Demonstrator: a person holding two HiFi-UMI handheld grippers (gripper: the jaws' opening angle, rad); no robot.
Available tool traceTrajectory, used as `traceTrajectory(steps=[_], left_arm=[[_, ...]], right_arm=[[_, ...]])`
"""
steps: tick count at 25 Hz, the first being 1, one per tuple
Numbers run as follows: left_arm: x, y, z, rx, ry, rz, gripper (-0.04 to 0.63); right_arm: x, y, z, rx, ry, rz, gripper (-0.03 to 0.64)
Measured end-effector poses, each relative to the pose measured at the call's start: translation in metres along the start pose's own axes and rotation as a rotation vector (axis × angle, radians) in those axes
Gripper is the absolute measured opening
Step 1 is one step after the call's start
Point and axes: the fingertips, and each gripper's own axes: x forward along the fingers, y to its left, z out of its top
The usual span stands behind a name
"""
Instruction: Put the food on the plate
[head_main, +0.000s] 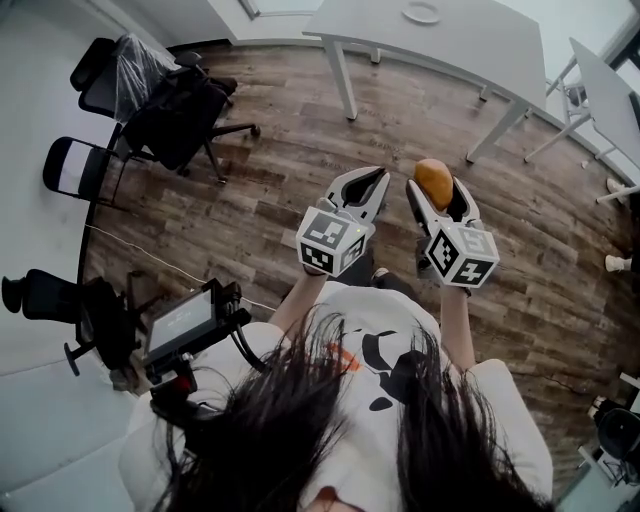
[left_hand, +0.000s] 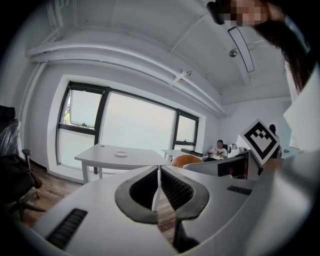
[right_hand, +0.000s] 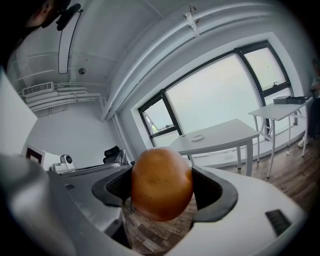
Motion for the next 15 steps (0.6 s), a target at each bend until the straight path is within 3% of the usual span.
traceTrajectory(steps=[15], left_arm=[[0.040, 0.038, 0.015, -0.002, -0.004, -0.015, 0.005]], right_arm=[[0.046, -0.020, 0.022, 0.006, -0.005, -0.021, 0.371]])
